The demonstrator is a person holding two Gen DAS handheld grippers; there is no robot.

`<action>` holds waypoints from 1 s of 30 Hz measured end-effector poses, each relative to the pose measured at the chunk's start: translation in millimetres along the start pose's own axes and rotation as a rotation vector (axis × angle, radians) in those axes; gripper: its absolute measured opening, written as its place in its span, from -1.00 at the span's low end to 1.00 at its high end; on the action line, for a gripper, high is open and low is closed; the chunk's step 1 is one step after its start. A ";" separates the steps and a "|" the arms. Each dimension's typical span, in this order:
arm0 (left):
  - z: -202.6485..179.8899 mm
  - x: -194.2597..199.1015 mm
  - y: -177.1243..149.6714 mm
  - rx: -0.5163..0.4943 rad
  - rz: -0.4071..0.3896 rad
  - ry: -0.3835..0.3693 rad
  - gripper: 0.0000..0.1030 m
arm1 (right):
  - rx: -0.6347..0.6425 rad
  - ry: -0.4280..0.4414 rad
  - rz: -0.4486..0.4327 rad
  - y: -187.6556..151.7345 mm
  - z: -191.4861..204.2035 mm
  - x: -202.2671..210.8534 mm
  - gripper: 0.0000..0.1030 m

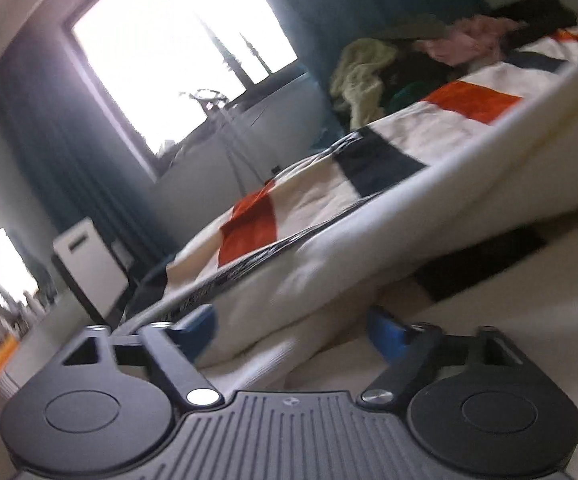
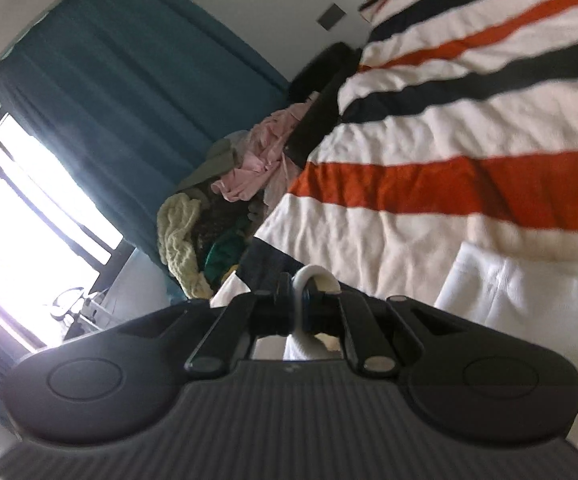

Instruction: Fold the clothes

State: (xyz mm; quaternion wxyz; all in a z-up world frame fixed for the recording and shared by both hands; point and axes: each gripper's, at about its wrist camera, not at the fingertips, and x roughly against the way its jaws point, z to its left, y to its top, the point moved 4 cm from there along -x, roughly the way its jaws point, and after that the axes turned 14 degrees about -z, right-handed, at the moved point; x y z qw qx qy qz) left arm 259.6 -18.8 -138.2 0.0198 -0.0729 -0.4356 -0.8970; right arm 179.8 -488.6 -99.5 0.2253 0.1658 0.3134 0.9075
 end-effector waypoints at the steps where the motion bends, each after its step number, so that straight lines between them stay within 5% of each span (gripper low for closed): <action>1: 1.9 -1.8 -1.8 0.009 0.000 -0.002 0.20 | 0.011 -0.011 -0.002 -3.2 -1.1 -1.1 -0.86; 7: 13.4 -12.3 -12.5 0.064 0.002 -0.017 -0.85 | 0.112 -0.071 0.017 -22.3 -1.3 -20.2 -0.85; 10: 19.2 -17.6 -17.8 0.091 0.003 -0.024 -0.91 | 0.240 -0.047 0.052 -27.0 10.5 -40.6 -0.85; 16: 39.2 -3.1 -9.7 0.172 -0.046 -0.034 -0.93 | 0.282 -0.032 0.094 -5.0 70.1 -108.3 -0.86; 20: 53.7 9.7 -1.9 0.230 -0.085 -0.039 -0.94 | 0.454 0.194 -0.088 24.4 165.2 -108.3 -0.86; 22: 61.0 16.2 2.0 0.259 -0.105 -0.042 -0.94 | 0.487 0.237 -0.162 31.9 180.4 -100.0 -0.86; 26: 75.7 29.1 9.9 0.316 -0.144 -0.048 -0.94 | 0.531 0.161 -0.114 11.9 132.9 -101.9 -0.85; 30: 74.3 37.4 9.4 0.316 -0.121 -0.065 -0.94 | 0.493 0.001 0.057 -23.6 37.6 -101.5 -0.83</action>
